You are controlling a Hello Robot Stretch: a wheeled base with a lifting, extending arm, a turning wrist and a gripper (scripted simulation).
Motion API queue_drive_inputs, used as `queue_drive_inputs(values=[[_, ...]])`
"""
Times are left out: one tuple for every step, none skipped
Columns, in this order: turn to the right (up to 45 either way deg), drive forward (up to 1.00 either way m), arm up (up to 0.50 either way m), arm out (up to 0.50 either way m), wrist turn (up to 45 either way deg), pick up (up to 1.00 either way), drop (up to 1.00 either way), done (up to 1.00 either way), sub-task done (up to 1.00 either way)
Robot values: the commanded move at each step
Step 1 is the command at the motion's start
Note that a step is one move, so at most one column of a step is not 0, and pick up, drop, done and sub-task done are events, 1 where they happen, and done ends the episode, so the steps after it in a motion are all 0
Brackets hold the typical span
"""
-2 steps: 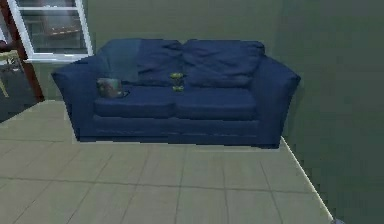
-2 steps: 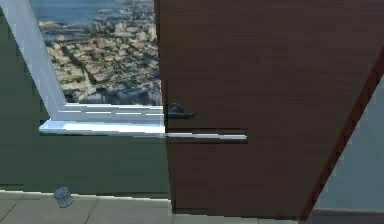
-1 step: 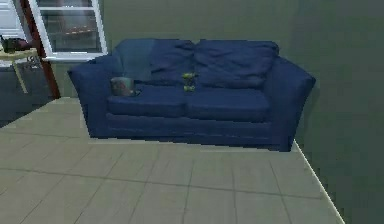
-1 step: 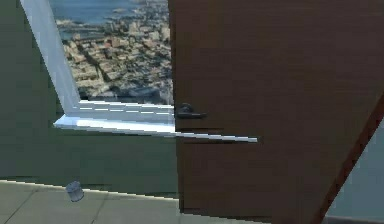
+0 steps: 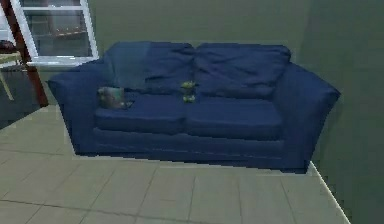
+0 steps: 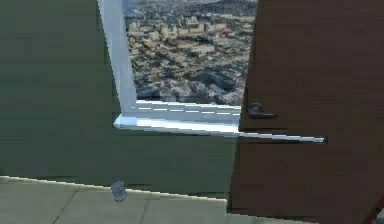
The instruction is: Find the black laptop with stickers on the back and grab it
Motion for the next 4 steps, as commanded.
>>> queue_drive_inputs(values=[[-15.0,0.00,0.00,0.00,0.0,0.00,0.00,0.00,0.00],[0.0,1.00,0.00,0.00,0.0,0.00,0.00,0.00,0.00],[-9.0,0.00,0.00,0.00,0.0,0.00,0.00,0.00,0.00],[0.0,0.15,0.00,0.00,0.0,0.00,0.00,0.00,0.00]])
